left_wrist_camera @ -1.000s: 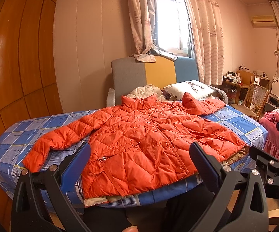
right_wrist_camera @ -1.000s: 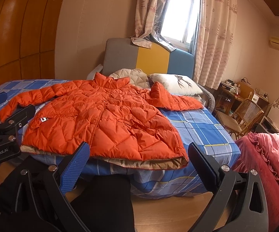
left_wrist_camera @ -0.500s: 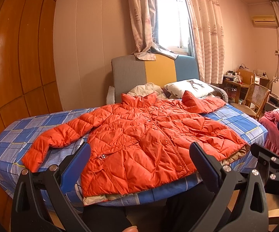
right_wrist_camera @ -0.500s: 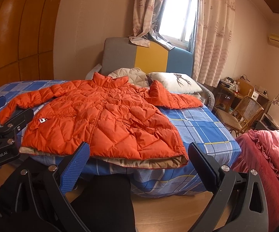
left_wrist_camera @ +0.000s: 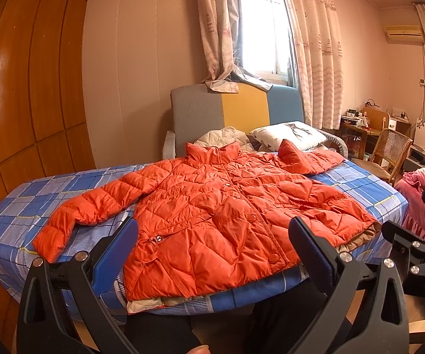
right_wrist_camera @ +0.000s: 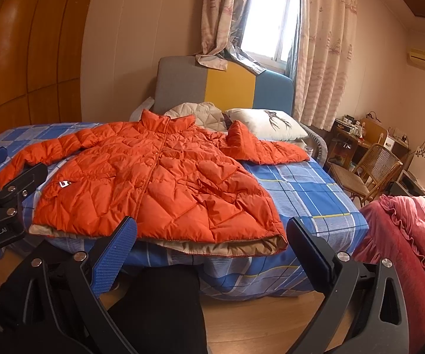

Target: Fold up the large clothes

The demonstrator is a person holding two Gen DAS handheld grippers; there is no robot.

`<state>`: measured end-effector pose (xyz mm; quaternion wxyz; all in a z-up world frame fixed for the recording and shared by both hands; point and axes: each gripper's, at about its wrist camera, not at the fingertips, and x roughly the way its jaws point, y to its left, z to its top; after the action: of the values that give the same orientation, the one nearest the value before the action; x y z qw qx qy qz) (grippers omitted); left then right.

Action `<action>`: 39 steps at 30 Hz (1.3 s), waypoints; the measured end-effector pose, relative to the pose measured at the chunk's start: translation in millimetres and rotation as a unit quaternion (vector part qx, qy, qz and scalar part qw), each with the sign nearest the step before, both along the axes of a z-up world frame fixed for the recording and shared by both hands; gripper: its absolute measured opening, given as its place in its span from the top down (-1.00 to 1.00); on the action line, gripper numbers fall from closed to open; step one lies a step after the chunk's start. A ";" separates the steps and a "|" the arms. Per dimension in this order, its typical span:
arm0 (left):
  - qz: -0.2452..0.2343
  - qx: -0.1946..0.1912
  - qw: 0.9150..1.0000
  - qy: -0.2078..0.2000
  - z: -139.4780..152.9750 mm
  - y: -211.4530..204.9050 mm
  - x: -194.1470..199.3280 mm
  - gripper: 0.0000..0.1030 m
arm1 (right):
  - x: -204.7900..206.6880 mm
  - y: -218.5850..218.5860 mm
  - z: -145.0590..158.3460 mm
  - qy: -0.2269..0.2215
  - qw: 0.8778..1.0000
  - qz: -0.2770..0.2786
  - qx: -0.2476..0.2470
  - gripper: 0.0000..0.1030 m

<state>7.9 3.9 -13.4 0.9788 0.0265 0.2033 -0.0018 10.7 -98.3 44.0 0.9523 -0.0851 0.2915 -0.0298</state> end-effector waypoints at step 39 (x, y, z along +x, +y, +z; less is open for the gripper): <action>0.021 -0.047 0.994 0.098 -35.7 26.9 82.5 -0.97 | 78.5 -39.4 -28.2 0.047 0.994 -0.073 0.060 -0.94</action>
<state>90.4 30.8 -49.0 0.9541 -0.0243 0.2984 0.0070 89.2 -137.7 15.8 0.9361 -0.0080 0.3430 -0.0778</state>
